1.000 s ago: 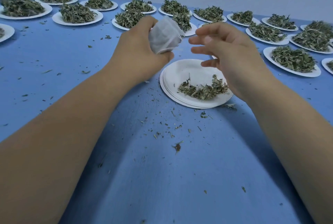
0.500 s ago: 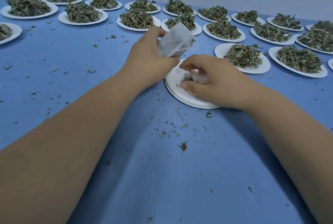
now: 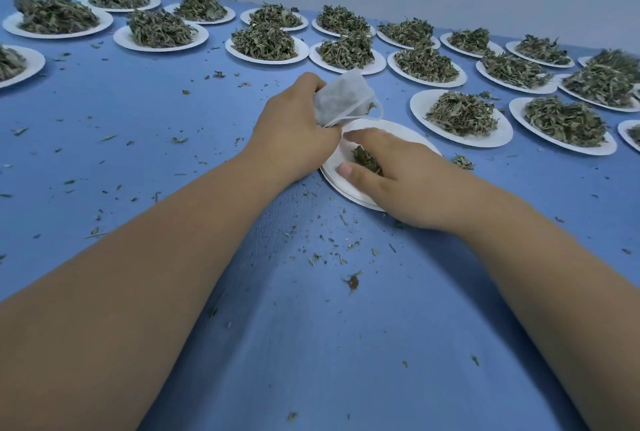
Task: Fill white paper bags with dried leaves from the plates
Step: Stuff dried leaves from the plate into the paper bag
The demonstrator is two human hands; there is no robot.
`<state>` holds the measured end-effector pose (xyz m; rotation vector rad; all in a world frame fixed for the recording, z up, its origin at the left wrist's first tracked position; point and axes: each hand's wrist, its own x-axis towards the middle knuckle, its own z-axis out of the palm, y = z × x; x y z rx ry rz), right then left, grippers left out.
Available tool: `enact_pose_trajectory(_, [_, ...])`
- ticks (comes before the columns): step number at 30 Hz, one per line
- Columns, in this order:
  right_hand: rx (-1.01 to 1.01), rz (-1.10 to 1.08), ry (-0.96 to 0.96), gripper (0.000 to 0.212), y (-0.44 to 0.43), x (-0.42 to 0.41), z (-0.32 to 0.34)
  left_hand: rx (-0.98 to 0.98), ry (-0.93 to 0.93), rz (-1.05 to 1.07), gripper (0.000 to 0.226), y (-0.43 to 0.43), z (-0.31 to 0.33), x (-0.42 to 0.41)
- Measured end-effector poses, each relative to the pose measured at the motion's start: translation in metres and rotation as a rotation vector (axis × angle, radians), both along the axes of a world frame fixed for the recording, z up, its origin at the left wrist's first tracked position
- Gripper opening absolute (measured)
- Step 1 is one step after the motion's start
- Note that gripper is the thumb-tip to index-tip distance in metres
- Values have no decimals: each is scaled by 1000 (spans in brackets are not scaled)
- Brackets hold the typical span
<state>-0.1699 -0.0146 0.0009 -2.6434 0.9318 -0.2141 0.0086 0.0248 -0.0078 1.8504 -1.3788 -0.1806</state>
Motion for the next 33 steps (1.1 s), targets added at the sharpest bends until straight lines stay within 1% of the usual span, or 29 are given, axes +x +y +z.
enact_pose_trajectory(2, [-52,12,-115,30,0,2,-1,-1,4,0,32,0,0,0])
enact_pose_trajectory(3, [-83,5,-172,25,-1,2,-1,1,7,-1,32,0,0,0])
enact_pose_trajectory(5, [-118,-21,-294,22,-2,0,-3,3,12,-4,33,-1,-1,0])
enact_pose_trajectory(7, [-102,-43,-425,16,0,-1,-2,7,5,-7,32,0,0,1])
enact_pose_trajectory(8, [-132,-40,-459,11,1,-2,-1,9,1,-10,32,0,0,1])
enact_pose_trajectory(9, [-198,-10,-441,9,1,-3,2,10,-2,-13,32,-1,0,1])
enact_pose_trajectory(10, [-275,42,-350,17,-1,-5,5,10,-4,-17,32,-1,0,1])
enact_pose_trajectory(11, [-306,120,-214,29,-5,-8,6,12,-4,-21,32,-1,0,1])
enact_pose_trajectory(12, [-285,196,-69,42,-8,-13,6,14,-6,-24,33,-1,0,0])
enact_pose_trajectory(13, [-237,245,35,51,-10,-17,6,18,-13,-26,34,-2,0,0])
enact_pose_trajectory(14, [-203,270,88,57,-10,-21,5,24,-24,-26,35,-2,0,0])
enact_pose_trajectory(16, [-231,288,33,56,-9,-29,-4,32,-39,-26,37,-3,0,0])
enact_pose_trajectory(20, [-295,239,-224,39,-6,-33,-12,30,-43,-32,36,-3,-1,1])
enact_pose_trajectory(23, [-289,211,-280,35,-6,-32,-14,34,-41,-29,34,-4,-2,1])
enact_pose_trajectory(27, [-233,186,-311,45,-4,-30,-14,39,-27,-15,33,-4,-2,2])
enact_pose_trajectory(33, [2,-16,-487,58,-9,-21,-6,34,-34,-20,33,-3,-3,2])
